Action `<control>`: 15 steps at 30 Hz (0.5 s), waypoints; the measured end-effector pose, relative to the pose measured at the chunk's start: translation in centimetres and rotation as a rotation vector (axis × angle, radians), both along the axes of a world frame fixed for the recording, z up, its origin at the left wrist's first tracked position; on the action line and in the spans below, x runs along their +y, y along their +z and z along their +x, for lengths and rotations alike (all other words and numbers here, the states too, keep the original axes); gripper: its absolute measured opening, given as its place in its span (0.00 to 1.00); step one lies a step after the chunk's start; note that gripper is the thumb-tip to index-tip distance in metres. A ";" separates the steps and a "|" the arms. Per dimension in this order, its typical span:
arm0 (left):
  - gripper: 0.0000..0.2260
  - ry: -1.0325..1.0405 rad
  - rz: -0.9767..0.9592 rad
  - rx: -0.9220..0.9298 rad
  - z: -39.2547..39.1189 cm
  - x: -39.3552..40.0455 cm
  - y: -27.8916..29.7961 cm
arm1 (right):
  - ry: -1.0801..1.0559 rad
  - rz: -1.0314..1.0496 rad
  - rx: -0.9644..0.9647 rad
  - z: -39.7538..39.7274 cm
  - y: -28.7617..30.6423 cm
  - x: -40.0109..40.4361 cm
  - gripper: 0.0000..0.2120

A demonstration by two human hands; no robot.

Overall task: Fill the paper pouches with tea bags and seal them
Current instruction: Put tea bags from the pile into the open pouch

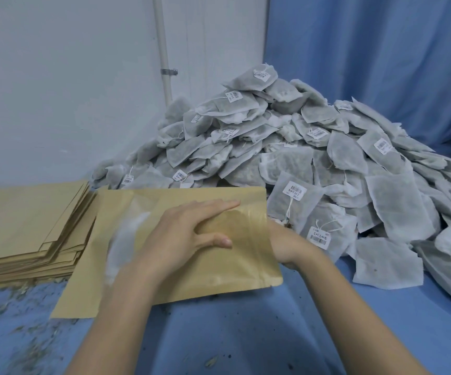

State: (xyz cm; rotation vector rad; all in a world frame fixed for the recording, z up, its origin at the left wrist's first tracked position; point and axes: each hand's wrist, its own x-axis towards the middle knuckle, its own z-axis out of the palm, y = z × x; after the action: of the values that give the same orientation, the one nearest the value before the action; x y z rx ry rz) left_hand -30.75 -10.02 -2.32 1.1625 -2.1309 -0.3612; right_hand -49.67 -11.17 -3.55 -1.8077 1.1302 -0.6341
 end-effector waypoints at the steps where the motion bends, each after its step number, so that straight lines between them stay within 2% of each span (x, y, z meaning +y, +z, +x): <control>1: 0.27 -0.007 0.008 0.003 0.0 0.0 -0.1 | 0.009 -0.007 0.037 -0.1 -0.1 -0.2 0.11; 3: 0.27 -0.003 0.016 0.019 0.2 -0.1 -0.3 | -0.084 -0.173 0.100 -0.3 -0.3 -0.8 0.09; 6: 0.27 0.031 0.027 0.053 0.7 -0.3 -0.4 | -0.561 -0.492 0.026 -1.8 -0.5 -2.3 0.08; 7: 0.27 0.038 0.030 0.067 0.8 -0.3 -0.4 | -0.708 -0.625 0.108 -2.5 -0.5 -2.9 0.10; 8: 0.27 0.044 0.030 0.077 0.8 -0.3 -0.4 | -0.794 -0.724 0.300 -3.3 -0.7 -3.7 0.14; 10: 0.27 0.055 0.019 0.082 0.7 -0.4 -0.5 | -0.783 -0.685 0.722 -4.7 -1.0 -5.2 0.25; 12: 0.27 0.063 0.004 0.081 0.6 -0.4 -0.6 | -0.736 -0.602 0.937 -5.3 -1.0 -6.2 0.28; 14: 0.27 0.061 -0.004 0.082 0.6 -0.4 -0.7 | -0.746 -0.661 0.917 -5.6 -1.0 -6.4 0.26; 15: 0.27 0.060 -0.005 0.089 0.6 -0.4 -0.7 | -0.772 -0.702 0.804 -5.9 -0.9 -6.2 0.25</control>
State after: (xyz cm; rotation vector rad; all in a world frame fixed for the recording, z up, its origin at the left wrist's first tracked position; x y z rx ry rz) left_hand -30.16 -10.42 -3.04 1.1825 -2.0146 -0.3730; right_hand -55.57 -17.33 -4.46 -2.2717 2.4500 -0.8259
